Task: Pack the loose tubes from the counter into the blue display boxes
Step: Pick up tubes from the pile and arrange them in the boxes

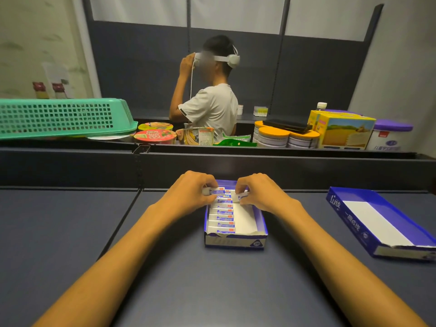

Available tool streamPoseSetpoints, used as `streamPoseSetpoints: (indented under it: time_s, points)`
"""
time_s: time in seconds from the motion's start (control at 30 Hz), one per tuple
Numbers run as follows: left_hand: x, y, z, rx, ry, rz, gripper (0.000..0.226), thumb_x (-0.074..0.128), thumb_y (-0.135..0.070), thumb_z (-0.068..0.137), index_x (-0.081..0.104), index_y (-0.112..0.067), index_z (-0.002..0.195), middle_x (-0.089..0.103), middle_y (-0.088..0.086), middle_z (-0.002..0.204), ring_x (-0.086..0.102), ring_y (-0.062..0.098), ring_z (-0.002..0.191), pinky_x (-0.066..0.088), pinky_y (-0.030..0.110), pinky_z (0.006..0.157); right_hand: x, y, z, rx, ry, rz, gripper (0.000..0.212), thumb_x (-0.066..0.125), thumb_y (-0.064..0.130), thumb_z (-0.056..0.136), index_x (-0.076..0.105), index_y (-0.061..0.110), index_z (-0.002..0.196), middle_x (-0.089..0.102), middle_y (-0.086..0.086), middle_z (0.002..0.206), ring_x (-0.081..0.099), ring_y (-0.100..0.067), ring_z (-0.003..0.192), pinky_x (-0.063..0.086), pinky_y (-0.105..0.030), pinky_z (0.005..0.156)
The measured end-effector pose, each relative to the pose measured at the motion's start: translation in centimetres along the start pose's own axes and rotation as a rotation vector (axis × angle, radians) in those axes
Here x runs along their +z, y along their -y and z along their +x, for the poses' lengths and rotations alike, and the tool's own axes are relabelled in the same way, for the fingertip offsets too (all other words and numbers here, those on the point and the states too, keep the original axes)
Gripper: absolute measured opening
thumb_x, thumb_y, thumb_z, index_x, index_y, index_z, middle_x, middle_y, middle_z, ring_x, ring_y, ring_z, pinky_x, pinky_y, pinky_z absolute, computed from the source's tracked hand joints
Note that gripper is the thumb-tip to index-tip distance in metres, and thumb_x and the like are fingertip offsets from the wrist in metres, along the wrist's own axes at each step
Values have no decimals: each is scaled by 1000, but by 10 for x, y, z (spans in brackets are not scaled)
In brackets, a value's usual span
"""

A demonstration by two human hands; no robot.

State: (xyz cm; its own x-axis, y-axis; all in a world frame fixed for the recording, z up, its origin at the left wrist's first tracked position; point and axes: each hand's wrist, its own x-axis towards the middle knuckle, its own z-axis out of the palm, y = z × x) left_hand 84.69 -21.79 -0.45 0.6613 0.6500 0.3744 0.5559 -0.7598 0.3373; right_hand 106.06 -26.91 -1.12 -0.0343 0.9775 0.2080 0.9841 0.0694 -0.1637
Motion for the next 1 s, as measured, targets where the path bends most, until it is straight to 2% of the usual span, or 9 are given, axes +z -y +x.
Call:
streamPoseSetpoints:
  time_s: [0.23,0.37,0.47,0.57,0.8,1.0]
  points:
    - [1,3,0,0,-17,-15,30,72,-28,84,67,-19,112,69,-3,109,63,9,96,56,31,81,-4,-1,4,-4,44,-46,25,73,28,84,69,21,108,69,2,110,62,-16,97,54,-31,85]
    - [2,4,0,-1,-17,-11,31,73,-29,83,67,-19,112,69,-3,109,63,10,96,56,33,81,-4,-1,5,-31,58,-84,23,72,31,85,68,22,107,69,2,107,62,-15,95,49,-25,81]
    - [2,4,1,-3,-17,-12,31,72,-29,83,66,-19,112,69,-4,109,63,9,96,56,31,80,-3,-1,6,-36,56,-91,24,71,32,86,68,22,107,68,2,109,62,-15,96,48,-26,83]
    - [2,5,2,-4,-13,-5,30,72,-30,83,67,-20,111,69,-4,108,63,9,95,56,32,80,-5,-1,6,-72,52,-114,31,72,36,84,67,23,111,64,4,110,60,-15,98,43,-24,82]
    - [2,4,3,1,-14,10,29,72,-30,83,67,-19,110,69,-4,108,63,9,95,56,31,80,-7,5,16,-116,88,-24,25,67,32,89,68,24,113,67,4,105,59,-10,89,45,-23,71]
    - [2,4,2,-4,-12,4,30,72,-29,84,66,-19,111,69,-4,109,63,9,96,56,31,80,-3,2,19,-95,106,52,22,67,29,90,70,20,110,67,2,110,58,-10,92,43,-22,72]
